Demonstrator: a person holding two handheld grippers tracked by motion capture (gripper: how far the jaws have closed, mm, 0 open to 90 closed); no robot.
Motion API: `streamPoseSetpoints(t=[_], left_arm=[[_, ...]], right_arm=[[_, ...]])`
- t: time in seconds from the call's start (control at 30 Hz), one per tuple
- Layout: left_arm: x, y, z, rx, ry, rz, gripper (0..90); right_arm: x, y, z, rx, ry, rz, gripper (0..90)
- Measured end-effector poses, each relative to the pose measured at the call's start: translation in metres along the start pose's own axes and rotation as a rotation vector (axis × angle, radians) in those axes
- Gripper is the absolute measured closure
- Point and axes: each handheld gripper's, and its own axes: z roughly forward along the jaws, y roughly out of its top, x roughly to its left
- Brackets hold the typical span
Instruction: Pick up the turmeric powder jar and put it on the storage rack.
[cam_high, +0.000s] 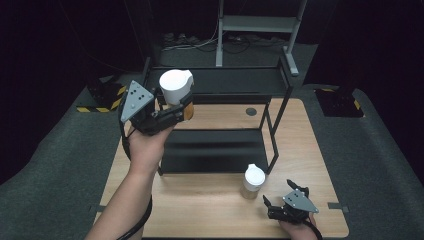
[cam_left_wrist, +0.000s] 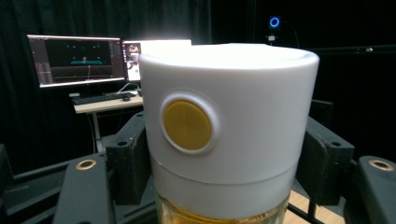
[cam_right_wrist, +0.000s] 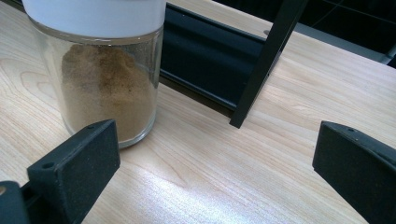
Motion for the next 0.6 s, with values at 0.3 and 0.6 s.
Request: streamPoseSetpoints(t=[0.3, 0.6], left_arm=[[0.008, 0.011, 0.009, -0.016, 0.025, -0.010, 30.5], [0.011, 0.021, 0.020, -0.024, 0.048, -0.010, 30.6]], right_arm=[[0.000, 0.000, 0.000, -0.001, 0.001, -0.002, 0.0], [-0.001, 0.000, 0.000, -0.002, 0.003, 0.003, 0.0]])
